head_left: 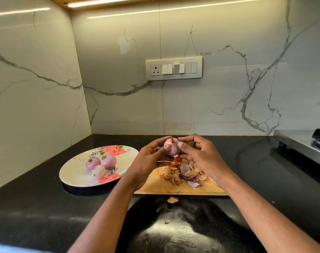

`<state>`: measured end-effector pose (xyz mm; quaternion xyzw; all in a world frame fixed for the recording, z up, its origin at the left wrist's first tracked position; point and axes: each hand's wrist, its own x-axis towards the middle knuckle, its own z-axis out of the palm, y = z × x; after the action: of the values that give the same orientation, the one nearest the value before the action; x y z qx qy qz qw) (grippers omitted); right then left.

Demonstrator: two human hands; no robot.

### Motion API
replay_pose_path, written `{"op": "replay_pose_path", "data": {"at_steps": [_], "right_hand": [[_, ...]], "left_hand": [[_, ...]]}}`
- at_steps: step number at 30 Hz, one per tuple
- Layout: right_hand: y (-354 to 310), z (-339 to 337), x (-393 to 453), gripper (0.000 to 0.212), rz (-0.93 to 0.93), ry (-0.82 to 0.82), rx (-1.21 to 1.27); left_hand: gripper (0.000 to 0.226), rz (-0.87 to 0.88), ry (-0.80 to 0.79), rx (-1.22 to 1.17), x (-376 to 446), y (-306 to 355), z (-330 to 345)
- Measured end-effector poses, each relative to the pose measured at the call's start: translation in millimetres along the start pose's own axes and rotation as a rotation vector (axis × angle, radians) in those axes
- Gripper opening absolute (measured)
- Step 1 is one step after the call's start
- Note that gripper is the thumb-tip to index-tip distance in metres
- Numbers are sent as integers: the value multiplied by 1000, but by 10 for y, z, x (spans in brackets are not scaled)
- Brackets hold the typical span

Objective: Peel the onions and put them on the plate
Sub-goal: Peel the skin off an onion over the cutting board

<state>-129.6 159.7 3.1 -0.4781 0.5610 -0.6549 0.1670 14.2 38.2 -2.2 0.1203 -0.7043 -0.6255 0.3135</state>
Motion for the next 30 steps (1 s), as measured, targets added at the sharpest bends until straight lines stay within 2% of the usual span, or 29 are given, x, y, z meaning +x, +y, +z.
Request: {"op": "replay_pose_path", "data": {"at_steps": [7, 12, 19, 23, 30], "right_hand": [[7, -8, 18, 16, 4, 7, -16], [36, 3, 12, 27, -7, -6, -99], [-2, -30, 13, 22, 33, -42, 63], [16, -30, 13, 27, 38, -32, -4], [-1, -40, 11, 23, 57, -51, 78]], "left_hand": [[48, 5, 7, 74, -16, 17, -6], [42, 16, 38, 81, -15, 1, -11], [48, 29, 57, 33, -16, 3, -6], [47, 39, 54, 32, -10, -8, -3], [43, 59, 41, -10, 2, -19, -18]]}}
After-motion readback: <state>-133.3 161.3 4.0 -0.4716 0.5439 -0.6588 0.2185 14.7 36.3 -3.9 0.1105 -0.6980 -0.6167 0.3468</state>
